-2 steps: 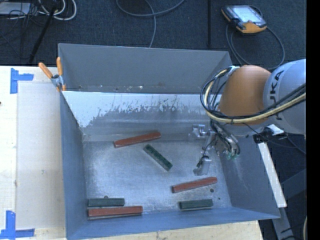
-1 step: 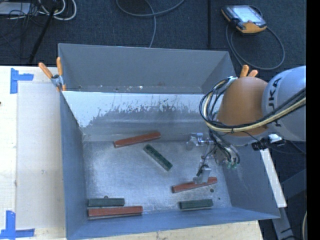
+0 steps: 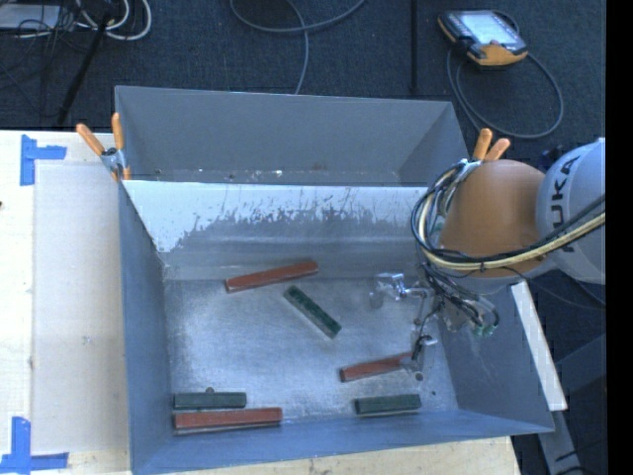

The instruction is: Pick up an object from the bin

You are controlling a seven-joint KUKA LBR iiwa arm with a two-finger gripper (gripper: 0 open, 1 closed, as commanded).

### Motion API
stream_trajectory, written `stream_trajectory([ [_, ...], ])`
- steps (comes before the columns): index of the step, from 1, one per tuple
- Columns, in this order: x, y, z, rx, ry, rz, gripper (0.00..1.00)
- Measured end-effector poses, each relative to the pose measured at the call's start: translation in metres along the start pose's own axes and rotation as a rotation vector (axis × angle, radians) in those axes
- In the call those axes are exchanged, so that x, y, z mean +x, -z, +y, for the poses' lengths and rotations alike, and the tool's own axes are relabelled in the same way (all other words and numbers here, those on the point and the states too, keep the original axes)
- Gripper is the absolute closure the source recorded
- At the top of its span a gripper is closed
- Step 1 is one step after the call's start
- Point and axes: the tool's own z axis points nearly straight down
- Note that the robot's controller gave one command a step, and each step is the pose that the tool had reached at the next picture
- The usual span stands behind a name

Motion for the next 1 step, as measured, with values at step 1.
stream_trajectory([
  [1, 0.0238, -0.0103, 0.0415, 0.0, -0.324, 0.001, 1.0],
])
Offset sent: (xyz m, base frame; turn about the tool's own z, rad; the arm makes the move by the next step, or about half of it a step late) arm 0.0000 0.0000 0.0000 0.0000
